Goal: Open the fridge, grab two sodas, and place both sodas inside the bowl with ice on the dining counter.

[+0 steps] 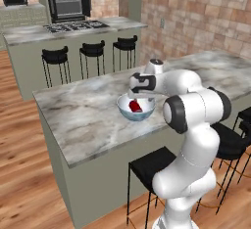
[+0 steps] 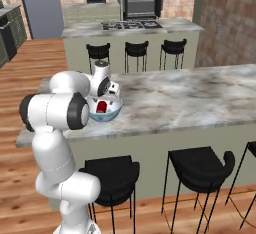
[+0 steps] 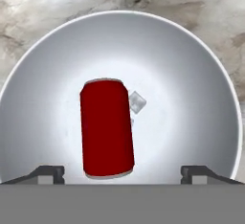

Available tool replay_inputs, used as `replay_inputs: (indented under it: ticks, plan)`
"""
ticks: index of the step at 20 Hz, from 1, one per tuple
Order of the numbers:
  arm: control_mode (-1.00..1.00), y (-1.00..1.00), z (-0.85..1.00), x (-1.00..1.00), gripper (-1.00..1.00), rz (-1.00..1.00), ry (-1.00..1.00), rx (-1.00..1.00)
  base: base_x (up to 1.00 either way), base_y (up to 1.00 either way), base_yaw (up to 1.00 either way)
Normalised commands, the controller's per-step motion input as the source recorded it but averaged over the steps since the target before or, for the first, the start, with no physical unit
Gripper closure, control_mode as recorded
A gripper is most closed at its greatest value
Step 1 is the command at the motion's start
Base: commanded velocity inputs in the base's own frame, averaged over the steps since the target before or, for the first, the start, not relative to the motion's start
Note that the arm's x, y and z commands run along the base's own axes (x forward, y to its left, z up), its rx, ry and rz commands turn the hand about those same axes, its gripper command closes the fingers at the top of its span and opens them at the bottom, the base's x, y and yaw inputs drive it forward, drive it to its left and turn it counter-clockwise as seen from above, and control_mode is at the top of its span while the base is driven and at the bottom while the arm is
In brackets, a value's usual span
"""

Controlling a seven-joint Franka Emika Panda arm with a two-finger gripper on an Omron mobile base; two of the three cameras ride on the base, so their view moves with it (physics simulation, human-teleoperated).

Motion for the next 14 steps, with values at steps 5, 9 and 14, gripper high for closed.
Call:
replay_inputs:
  ticks: [5, 9, 14]
  plan:
    - [-1.0, 0.0, 0.35, -0.48, -1.0, 0.0, -0.09, 0.01, 0.0, 0.0, 0.0]
    - [-1.0, 0.0, 0.49, -0.82, -1.0, 0.0, -0.18, 0.01, 0.0, 0.0, 0.0]
    - [-1.0, 0.0, 0.56, -0.95, -1.0, 0.0, -0.18, 0.03, 0.0, 0.0, 0.0]
